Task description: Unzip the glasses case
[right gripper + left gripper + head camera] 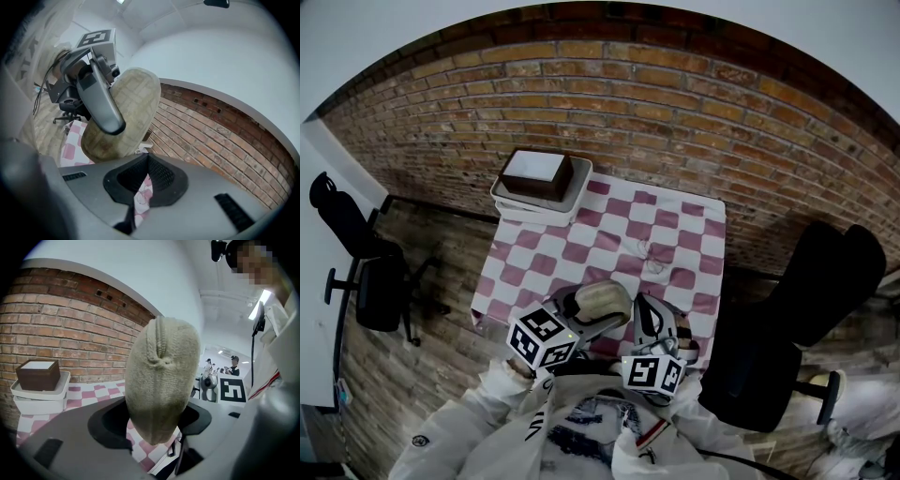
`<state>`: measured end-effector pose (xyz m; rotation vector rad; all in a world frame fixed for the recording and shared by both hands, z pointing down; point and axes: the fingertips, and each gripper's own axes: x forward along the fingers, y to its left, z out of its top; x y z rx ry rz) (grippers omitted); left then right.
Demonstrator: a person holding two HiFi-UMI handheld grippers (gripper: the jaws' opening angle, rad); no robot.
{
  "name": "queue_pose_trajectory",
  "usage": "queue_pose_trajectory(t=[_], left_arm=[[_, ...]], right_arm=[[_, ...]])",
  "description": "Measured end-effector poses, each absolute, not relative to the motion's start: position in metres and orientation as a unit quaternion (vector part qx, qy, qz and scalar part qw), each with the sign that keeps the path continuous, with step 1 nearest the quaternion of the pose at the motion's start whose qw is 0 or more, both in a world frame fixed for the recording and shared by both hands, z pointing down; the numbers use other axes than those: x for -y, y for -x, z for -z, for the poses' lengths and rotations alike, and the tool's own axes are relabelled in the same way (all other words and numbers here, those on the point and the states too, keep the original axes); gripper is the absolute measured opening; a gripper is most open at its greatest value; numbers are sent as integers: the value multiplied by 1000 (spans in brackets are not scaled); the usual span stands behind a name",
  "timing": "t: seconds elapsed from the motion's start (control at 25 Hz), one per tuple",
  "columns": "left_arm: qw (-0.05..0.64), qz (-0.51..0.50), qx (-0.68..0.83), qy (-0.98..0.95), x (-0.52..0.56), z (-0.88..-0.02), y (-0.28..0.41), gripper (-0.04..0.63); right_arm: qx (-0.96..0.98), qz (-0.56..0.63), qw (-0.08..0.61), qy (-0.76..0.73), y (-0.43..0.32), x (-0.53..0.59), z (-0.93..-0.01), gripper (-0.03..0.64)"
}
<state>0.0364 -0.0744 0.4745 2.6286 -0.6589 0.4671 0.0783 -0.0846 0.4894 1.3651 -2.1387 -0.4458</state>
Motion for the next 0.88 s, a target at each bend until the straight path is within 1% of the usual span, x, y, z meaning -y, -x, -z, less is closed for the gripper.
queue_pose_trajectory(t=[0.28,0.72,0.88], left_arm=[[176,-200,236,-934,72,-487,-32,281],[139,-262,242,-924,73,-511,8,281],[147,-267,236,-923,76,-512,28,281]], right_arm=[[798,169,280,-506,-72,86,-489,12],[799,183,283,-498,-30,93,-481,12],[798,185,287,-497,-10,98,-478,11]])
